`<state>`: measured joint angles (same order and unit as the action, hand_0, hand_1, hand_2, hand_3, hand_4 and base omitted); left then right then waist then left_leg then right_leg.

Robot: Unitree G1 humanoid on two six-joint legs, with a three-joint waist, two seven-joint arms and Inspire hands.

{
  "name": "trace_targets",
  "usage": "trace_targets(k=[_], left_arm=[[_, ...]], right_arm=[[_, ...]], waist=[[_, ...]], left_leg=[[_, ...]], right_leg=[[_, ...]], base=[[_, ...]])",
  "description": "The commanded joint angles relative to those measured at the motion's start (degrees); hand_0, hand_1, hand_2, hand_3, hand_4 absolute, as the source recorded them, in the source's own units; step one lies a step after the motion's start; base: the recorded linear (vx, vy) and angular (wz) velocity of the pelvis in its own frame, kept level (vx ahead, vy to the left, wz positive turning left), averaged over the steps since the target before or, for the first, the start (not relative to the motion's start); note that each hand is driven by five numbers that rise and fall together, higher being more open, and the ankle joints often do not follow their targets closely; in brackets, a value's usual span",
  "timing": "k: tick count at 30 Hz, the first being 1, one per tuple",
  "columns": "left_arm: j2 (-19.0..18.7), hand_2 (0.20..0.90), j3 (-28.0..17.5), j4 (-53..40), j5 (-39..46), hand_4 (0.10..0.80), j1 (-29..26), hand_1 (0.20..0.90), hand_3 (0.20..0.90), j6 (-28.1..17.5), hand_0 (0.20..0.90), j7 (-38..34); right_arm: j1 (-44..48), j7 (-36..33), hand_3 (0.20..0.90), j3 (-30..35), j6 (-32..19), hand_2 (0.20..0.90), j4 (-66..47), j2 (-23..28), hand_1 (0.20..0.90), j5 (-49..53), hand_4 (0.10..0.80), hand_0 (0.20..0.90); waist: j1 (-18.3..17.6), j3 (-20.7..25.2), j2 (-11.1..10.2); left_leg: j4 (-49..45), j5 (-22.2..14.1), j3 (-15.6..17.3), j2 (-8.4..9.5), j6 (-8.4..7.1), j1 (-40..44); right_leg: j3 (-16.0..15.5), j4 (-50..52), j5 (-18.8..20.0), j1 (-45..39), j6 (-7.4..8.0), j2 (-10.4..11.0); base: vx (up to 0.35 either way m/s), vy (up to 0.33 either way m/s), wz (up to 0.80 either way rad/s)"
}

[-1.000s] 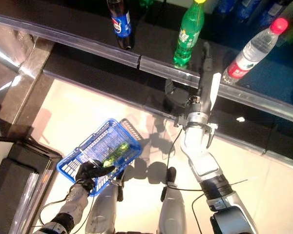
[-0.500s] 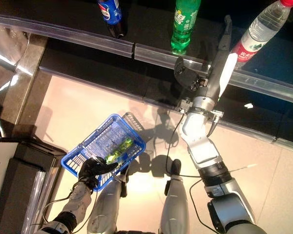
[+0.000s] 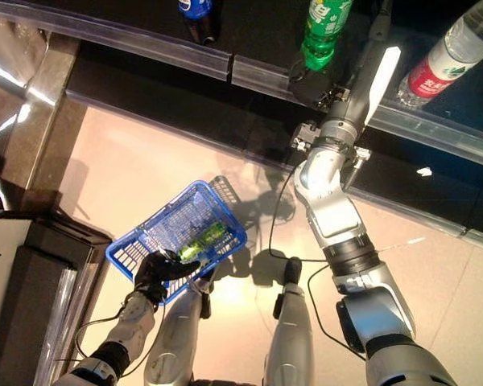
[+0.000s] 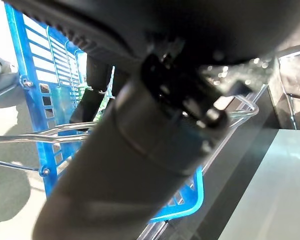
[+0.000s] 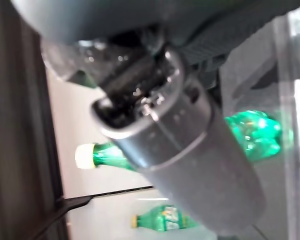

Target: Pick up the drink and place into the basket.

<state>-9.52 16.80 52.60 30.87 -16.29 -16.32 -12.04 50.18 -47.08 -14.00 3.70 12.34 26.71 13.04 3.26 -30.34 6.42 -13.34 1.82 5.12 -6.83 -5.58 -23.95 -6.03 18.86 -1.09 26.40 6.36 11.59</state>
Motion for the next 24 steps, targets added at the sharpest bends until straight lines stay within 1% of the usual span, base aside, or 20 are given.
trace_targets(k=[1,3,6,14,19,22,24], left_arm=[[-0.8,0.300,3.1,-1.0,1.3,0.100,6.7,0.300,0.200,1.4,0.300,-1.0],[-0.9,0.300,3.3,-1.0,1.4,0.100,6.6,0.300,0.200,1.3,0.300,-0.8],[-1.0,0.300,3.8,-1.4,1.3,0.100,6.7,0.300,0.200,1.0,0.300,-0.4],[-1.0,0.300,4.8,-2.3,2.1,0.100,6.7,0.300,0.200,0.6,0.300,-0.5],[-1.6,0.300,5.1,-3.2,2.2,0.100,7.0,0.300,0.200,0.8,0.300,-0.5],[-2.0,0.300,5.3,-3.6,2.6,0.100,7.1,0.300,0.200,0.8,0.300,-0.3],[-2.3,0.300,5.3,-3.6,2.9,0.100,7.1,0.300,0.200,0.8,0.300,0.0]], right_arm=[[9.8,-3.9,0.900,3.6,-2.7,0.900,-3.6,2.6,0.900,0.2,0.800,0.900],[10.8,-4.8,0.900,3.5,-2.5,0.900,-2.6,2.9,0.900,1.2,0.800,0.900],[12.6,-5.5,0.900,3.3,-3.7,0.900,-0.7,3.4,0.900,2.7,0.800,0.900],[15.6,-4.8,0.900,2.7,-4.0,0.900,0.7,4.4,0.900,7.1,0.800,0.900],[18.2,-2.9,0.900,2.1,-4.1,0.900,2.8,5.5,0.900,12.5,0.800,0.900],[19.9,-2.0,0.900,1.2,-3.3,0.900,3.7,6.1,0.900,13.6,0.800,0.900],[21.3,-2.0,0.900,0.4,-3.8,0.900,5.3,6.4,0.900,13.9,0.800,0.900]], waist=[[0.7,0.5,0.1],[0.9,0.5,0.3],[1.2,0.5,0.5],[1.3,0.5,1.4],[1.7,0.5,1.8],[1.9,0.5,2.0],[2.1,0.5,2.1]], left_leg=[[-3.3,1.4,-4.1,2.07,1.42,-5.2],[-3.2,1.5,-4.1,2.24,1.53,-5.7],[-3.0,1.6,-4.1,2.43,1.71,-6.4],[-2.6,1.6,-4.0,3.23,1.99,-7.2],[-2.0,2.0,-4.1,3.56,2.01,-7.7],[-1.7,2.2,-4.1,3.73,2.10,-7.9],[-1.6,2.2,-4.1,3.82,2.15,-7.7]], right_leg=[[-0.3,0.7,0.5,1.4,-3.50,0.0],[-0.3,0.9,0.5,2.1,-3.45,0.0],[-0.3,1.0,0.6,3.0,-3.40,0.0],[0.2,1.6,0.5,4.7,-3.30,0.3],[0.1,1.4,0.8,5.4,-3.05,0.6],[0.1,1.3,1.0,5.7,-3.05,0.6],[0.0,1.4,0.9,5.8,-3.09,0.7]], base=[[0.027,-0.010,0.04],[0.025,-0.013,0.04],[0.008,-0.005,0.01],[0.004,0.004,0.00],[0.000,0.000,0.00],[0.000,0.000,0.00],[0.000,0.000,0.00]])
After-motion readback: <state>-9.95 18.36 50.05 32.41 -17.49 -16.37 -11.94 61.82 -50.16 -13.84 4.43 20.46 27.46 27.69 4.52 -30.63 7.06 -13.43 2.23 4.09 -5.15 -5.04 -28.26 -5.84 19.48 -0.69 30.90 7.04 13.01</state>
